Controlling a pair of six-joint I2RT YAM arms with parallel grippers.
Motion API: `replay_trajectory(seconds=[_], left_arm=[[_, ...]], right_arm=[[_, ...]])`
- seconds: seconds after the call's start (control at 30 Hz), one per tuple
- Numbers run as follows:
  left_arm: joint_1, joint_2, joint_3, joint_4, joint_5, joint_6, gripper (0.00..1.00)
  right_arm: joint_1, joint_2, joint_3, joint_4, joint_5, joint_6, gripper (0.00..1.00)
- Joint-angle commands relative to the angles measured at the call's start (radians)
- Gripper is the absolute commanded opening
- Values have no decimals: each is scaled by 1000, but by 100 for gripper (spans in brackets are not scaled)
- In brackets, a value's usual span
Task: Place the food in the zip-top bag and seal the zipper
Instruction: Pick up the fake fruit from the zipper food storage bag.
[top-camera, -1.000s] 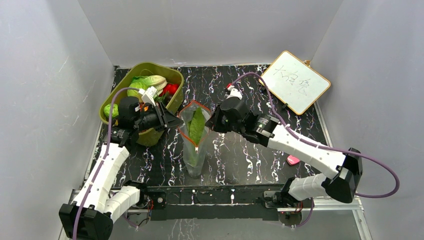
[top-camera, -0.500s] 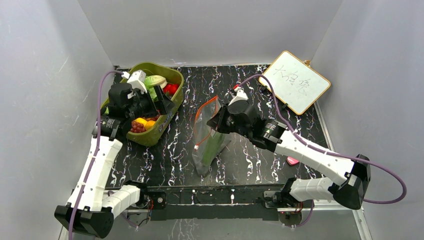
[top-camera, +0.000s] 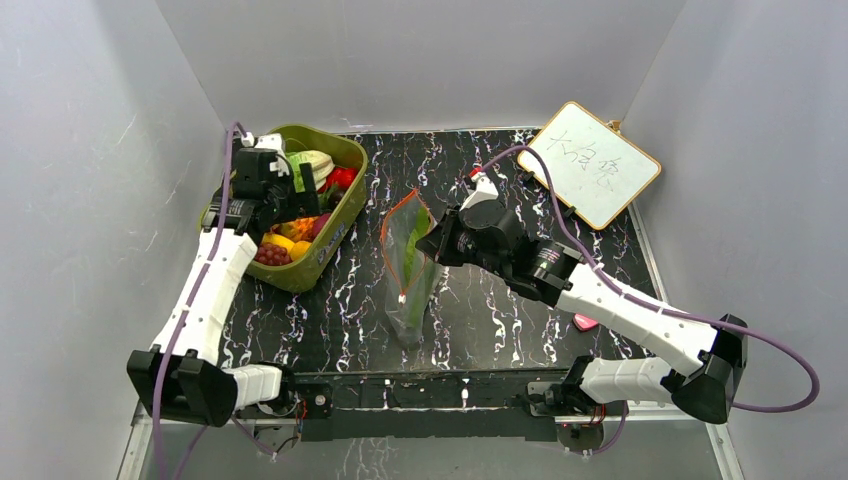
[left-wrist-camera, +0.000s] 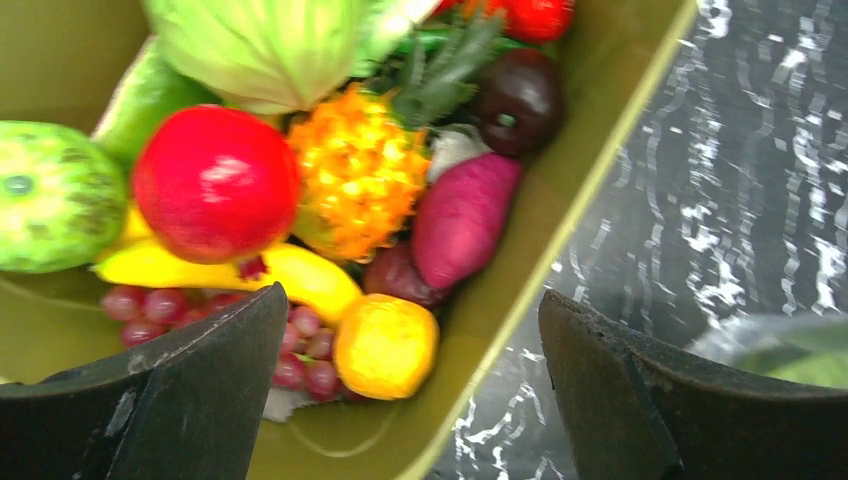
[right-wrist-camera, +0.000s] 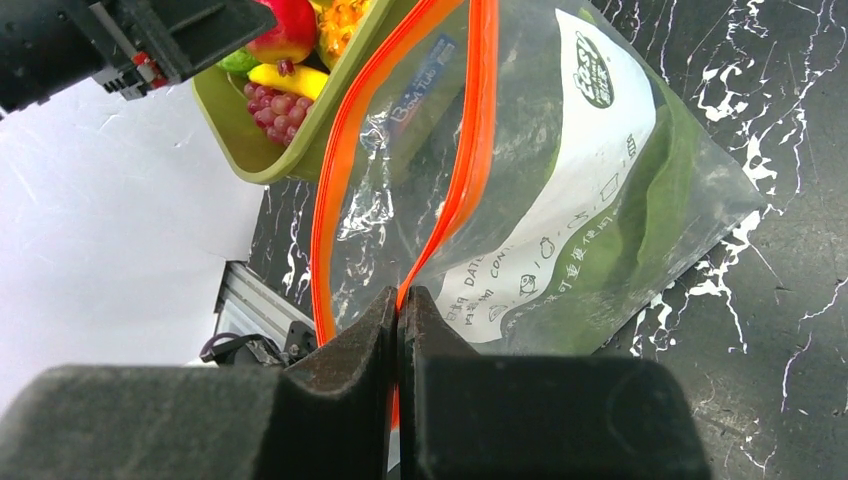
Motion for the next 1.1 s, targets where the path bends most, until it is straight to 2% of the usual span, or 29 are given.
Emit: replay_trajectory(seconds=[0.0,0.17,0.3,0.43,0.57,0.73,0.77,0.83,1.07], left_arm=[[69,24,37,-3,-134,70,95],[167,62,12,58,-106,111,97],[203,102,6,97,-91,99,96],[236,156,-6,142,-11,77,94],[243,197,-36,177,-63,50,94],[248,207,-73,185,-84,-16,86],[248,202,-87,180,-76,-27,82],[249,155,-94,176,-47,-29,74],[248,53,-99,142,35,-35,60]], right_arm=[[4,-26,16,76,-18,-28,0],[4,-33,10,77,-27,-28,0],[4,-29,15,78,-32,-25,0],[4,-17,22,83,-52,-18,0],[4,1,69,68,-27,-42,0],[4,8,81,66,-23,-42,0],[4,6,80,65,-21,-43,0],[4,1,76,63,-17,-41,0],[4,-16,36,76,-19,-51,0]])
